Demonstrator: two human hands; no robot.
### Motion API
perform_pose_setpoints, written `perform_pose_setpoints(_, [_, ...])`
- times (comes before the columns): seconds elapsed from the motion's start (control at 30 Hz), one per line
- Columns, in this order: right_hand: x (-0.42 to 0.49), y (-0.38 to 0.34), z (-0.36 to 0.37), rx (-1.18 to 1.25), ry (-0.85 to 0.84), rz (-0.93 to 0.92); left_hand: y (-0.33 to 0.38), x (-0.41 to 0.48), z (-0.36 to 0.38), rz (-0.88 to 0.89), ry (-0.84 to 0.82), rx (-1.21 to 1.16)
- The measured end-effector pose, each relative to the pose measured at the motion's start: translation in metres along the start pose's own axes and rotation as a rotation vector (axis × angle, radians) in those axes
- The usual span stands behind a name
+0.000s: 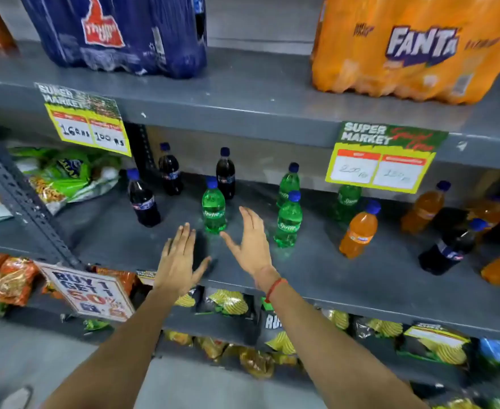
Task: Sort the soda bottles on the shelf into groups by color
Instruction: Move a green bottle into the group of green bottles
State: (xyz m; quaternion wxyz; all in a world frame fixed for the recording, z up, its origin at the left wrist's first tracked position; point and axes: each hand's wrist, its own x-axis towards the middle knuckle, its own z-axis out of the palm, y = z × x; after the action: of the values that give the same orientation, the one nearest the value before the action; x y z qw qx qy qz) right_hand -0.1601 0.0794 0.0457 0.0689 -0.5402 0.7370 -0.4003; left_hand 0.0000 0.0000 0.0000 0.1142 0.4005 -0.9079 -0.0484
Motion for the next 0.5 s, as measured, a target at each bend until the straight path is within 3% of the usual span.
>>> perform_pose_setpoints(0.23, [0.044, 0.009, 0.045, 0.177, -0.098, 0.296, -0.016, 0.013, 0.030, -0.019, -0.050, -0.062])
perform_pose_setpoints(0.5, [0.070, 0.008, 0.080, 0.295, 0.024, 0.343, -0.022, 0.017, 0.037, 0.018, 0.022, -0.040])
